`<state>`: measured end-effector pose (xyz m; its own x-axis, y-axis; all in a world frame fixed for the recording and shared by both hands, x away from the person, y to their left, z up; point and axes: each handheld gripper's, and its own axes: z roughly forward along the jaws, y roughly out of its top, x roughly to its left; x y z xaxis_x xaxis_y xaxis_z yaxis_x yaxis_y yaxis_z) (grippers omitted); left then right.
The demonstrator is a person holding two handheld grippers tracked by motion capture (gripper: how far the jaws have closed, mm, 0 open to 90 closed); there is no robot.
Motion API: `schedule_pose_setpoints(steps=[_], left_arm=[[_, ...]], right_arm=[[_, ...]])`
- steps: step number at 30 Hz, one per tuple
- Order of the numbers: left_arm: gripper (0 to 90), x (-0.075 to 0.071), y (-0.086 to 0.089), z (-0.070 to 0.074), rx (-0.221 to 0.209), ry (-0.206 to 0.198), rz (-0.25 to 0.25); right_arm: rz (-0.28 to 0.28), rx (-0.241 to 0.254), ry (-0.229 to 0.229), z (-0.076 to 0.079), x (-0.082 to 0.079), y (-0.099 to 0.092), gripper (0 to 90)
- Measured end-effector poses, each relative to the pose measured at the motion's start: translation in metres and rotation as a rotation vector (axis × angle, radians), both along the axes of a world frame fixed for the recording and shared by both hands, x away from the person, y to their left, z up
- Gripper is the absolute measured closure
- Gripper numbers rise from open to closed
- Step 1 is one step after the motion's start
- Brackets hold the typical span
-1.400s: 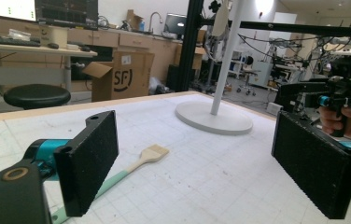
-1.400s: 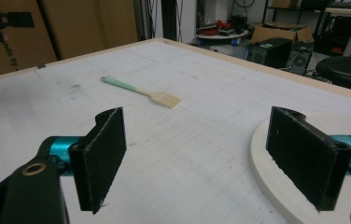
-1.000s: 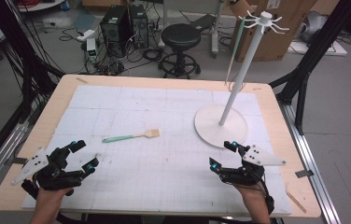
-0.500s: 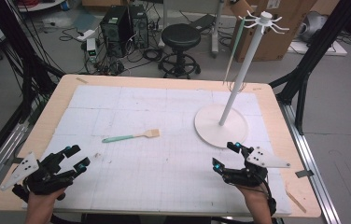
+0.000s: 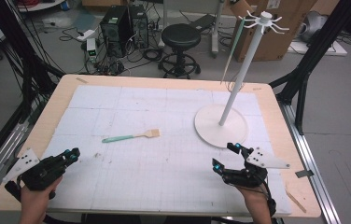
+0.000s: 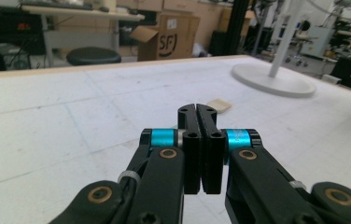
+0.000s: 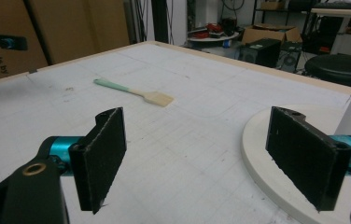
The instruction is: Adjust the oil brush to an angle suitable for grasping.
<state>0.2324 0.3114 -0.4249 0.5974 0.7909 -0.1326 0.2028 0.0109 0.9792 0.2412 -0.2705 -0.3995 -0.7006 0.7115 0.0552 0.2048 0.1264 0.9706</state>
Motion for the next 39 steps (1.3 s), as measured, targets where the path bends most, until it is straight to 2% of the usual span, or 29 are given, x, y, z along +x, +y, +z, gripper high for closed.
schedule_pose_setpoints(steps=[4,7,11,13,16,19,20,21,22,24,27,31,34,39], left_arm=[[89.7,0.013,-0.004,0.003,0.031,0.037,0.002],[89.7,0.029,-0.009,0.008,0.041,0.055,0.018],[89.7,0.059,-0.023,0.015,0.074,0.096,0.023],[89.7,0.073,-0.032,0.017,0.054,0.108,0.017],[89.8,0.098,-0.05,0.023,0.094,0.125,0.011],[89.8,0.117,-0.063,0.028,0.059,0.12,0.024],[89.8,0.122,-0.066,0.028,0.059,0.125,0.03],[89.8,0.128,-0.07,0.027,0.077,0.135,0.037],[89.8,0.133,-0.072,0.027,0.099,0.145,0.041],[89.8,0.14,-0.077,0.025,0.094,0.153,0.046],[89.8,0.147,-0.086,0.017,0.119,0.173,0.049],[89.8,0.156,-0.098,0.002,0.178,0.22,0.045],[89.7,0.162,-0.106,-0.01,0.248,0.268,0.051],[89.7,0.165,-0.115,-0.024,0.332,0.321,0.054]], right_arm=[[0.004,-0.008,0.01,-0.003,0.002,0.003,19.2],[0.002,-0.005,0.012,-0.004,0.002,0.003,19.2],[-0.002,-0.004,0.008,-0.003,0.002,0.001,19.2],[-0.007,-0.004,0.011,-0.003,0.002,0.0,19.2],[-0.01,0.001,0.01,-0.003,0.002,-0.002,19.2],[-0.011,0.004,0.002,-0.002,0.001,-0.004,19.2],[-0.013,0.006,0.005,-0.002,0.001,-0.006,19.2],[-0.015,0.012,0.004,-0.003,0.001,-0.007,19.2],[-0.014,0.013,0.001,-0.003,0.001,-0.008,19.2],[-0.014,0.015,0.0,-0.003,0.0,-0.01,19.2],[-0.013,0.02,0.004,-0.004,0.001,-0.012,19.2],[-0.012,0.026,0.001,-0.004,0.001,-0.012,19.2],[-0.011,0.014,0.007,-0.005,0.002,-0.01,19.2],[-0.007,0.014,0.007,-0.006,0.002,-0.008,19.2]])
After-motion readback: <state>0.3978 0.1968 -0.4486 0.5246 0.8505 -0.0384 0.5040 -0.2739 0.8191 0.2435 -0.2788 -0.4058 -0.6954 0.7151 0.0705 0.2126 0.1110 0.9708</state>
